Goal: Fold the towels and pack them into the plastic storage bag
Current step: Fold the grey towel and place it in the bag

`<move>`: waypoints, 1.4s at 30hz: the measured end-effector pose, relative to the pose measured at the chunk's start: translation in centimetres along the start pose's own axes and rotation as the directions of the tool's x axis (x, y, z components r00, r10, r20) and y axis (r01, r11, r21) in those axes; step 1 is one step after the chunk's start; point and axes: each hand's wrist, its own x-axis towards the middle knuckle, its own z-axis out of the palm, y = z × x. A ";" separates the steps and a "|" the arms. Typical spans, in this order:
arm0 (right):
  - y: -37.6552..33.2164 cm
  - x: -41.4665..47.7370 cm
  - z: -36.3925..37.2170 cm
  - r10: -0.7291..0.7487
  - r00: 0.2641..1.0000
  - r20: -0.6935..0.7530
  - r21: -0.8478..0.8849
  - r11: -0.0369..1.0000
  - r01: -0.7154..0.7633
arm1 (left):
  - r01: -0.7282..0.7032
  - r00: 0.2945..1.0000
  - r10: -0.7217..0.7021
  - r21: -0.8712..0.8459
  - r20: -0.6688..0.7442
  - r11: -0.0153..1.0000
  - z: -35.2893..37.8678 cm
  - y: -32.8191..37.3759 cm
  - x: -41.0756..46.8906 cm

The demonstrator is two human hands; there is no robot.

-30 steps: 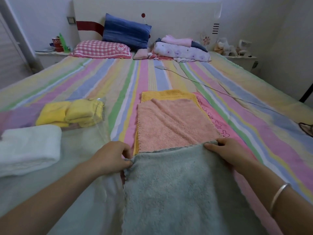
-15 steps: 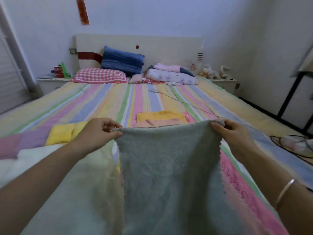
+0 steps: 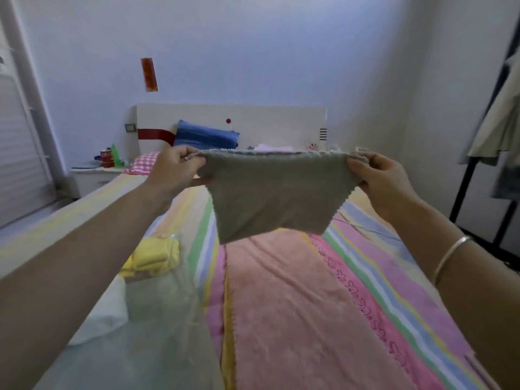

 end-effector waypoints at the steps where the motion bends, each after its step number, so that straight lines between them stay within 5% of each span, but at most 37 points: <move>1: 0.5 -1.3 -0.5 0.010 1.000 0.020 -0.018 1.000 -0.009 | 0.026 0.999 -0.025 -0.065 0.020 0.998 0.0 -0.5 -1.5; 6: 5.6 -11.4 -3.7 0.156 0.983 0.095 -0.135 0.980 -0.143 | 0.153 0.977 -0.137 -0.090 0.164 0.984 -0.3 -7.8 -11.2; 12: 11.7 -22.1 -6.6 0.384 0.913 0.135 -0.353 0.880 -0.318 | 0.175 0.921 -0.227 0.184 0.316 0.967 -0.6 -16.0 -21.5; 20: 10.9 -25.5 -8.0 0.475 0.864 0.165 -0.355 0.846 -0.398 | -0.091 0.958 0.028 0.210 0.285 0.973 -0.7 -15.1 -25.7; 27: 9.8 -24.8 -8.7 0.479 0.857 0.190 -0.249 0.868 -0.430 | -0.107 0.973 0.049 0.255 0.224 0.961 1.3 -15.3 -25.0; 34: 13.0 -19.7 -7.1 0.302 0.950 -0.079 -0.267 0.912 -0.312 | -0.113 0.993 0.117 0.425 0.017 0.898 6.2 -17.3 -17.6; 37: 16.5 -17.4 -6.7 0.282 0.957 -0.075 -0.407 0.867 -0.287 | -0.066 0.995 0.015 0.559 0.096 0.826 7.7 -19.9 -15.0; 40: 19.8 -16.5 -6.8 0.425 0.905 0.027 -0.618 0.719 -0.319 | -0.045 0.928 -0.258 0.769 0.269 0.638 7.7 -22.7 -14.1; 42: 20.5 -15.9 -7.0 0.466 0.883 0.054 -0.685 0.661 -0.307 | -0.025 0.901 -0.331 0.797 0.279 0.604 7.8 -23.2 -13.8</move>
